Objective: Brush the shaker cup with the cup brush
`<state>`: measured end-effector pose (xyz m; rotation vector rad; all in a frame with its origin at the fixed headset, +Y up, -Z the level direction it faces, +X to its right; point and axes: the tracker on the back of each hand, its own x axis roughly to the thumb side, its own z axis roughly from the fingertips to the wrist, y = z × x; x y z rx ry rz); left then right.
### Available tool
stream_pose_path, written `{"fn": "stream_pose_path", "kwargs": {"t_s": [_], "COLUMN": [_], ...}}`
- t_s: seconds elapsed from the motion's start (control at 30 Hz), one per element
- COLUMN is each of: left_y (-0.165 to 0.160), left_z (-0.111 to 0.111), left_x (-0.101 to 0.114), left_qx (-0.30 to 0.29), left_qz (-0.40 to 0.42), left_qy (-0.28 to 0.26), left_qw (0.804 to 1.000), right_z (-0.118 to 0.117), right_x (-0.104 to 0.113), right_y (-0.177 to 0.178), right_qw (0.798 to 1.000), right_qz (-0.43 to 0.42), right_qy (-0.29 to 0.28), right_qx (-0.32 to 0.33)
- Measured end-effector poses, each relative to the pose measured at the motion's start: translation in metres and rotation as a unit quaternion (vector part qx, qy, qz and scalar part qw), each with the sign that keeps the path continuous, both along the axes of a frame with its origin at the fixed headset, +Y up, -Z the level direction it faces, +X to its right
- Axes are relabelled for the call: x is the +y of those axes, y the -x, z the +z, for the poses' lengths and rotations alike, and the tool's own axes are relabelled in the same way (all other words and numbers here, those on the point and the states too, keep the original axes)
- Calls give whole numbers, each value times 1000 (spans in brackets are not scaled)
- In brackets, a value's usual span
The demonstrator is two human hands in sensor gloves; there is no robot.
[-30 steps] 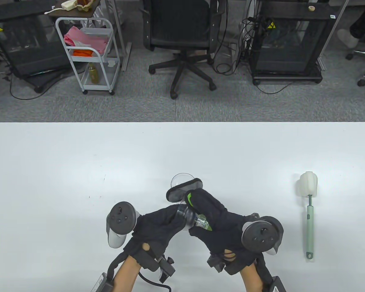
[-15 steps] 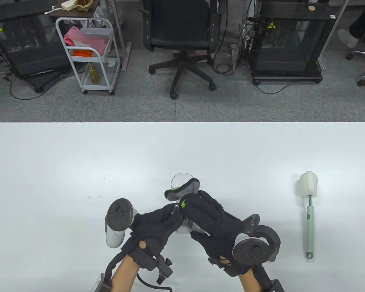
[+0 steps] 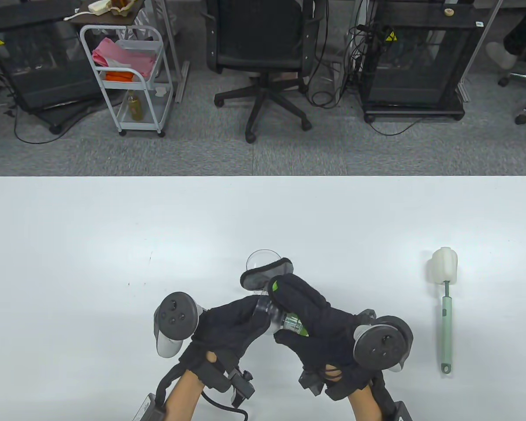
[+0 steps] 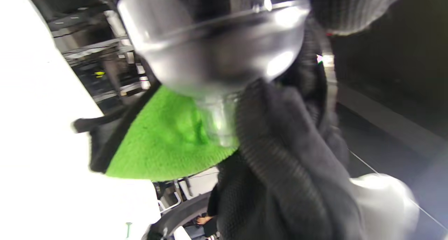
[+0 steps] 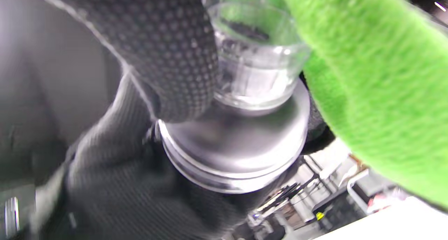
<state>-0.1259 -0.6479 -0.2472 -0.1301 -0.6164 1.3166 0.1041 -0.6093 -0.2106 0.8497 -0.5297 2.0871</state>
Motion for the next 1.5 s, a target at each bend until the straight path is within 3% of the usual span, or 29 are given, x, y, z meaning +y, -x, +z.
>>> {"fn": "stream_pose_path", "kwargs": {"t_s": [0.07,0.23,0.33,0.57,0.77,0.83,0.9,0.97,1.07,1.23,1.4,1.5], "left_y": [2,4,2,12,30,38,44,49,52,54,54,54], "left_z": [0,0,0,-3,-4,-5,-5,-7,-9,-13,-16,-17], "left_x": [-2,1,1,-1,5,5,4,1,-5,-13,-19,-21], "left_qx": [-10,2,0,11,70,87,105,114,120,123,126,128], "left_qz": [15,-6,4,11,47,58,70,78,84,85,83,83], "left_qy": [22,-20,-16,-3,-11,-5,8,21,40,55,66,74], "left_qw": [1000,1000,1000,1000,996,994,992,990,988,987,986,985], "right_z": [2,-12,-16,-22,-22,-21,-20,-24,-43,-86,-108,-107], "right_x": [1,-13,-17,-25,-16,-9,-3,-3,-18,-79,-144,-150], "right_y": [3,-7,-14,-22,-44,-56,-70,-80,-92,-108,-110,-116], "right_qw": [999,993,984,973,967,975,976,954,919,905,845,824], "right_qz": [25,-79,-121,-159,-197,-165,-73,36,146,218,363,359], "right_qy": [-21,93,128,167,159,121,49,3,0,99,258,344], "right_qx": [-18,4,2,-7,-35,-92,-198,-297,-366,-353,-296,-273]}}
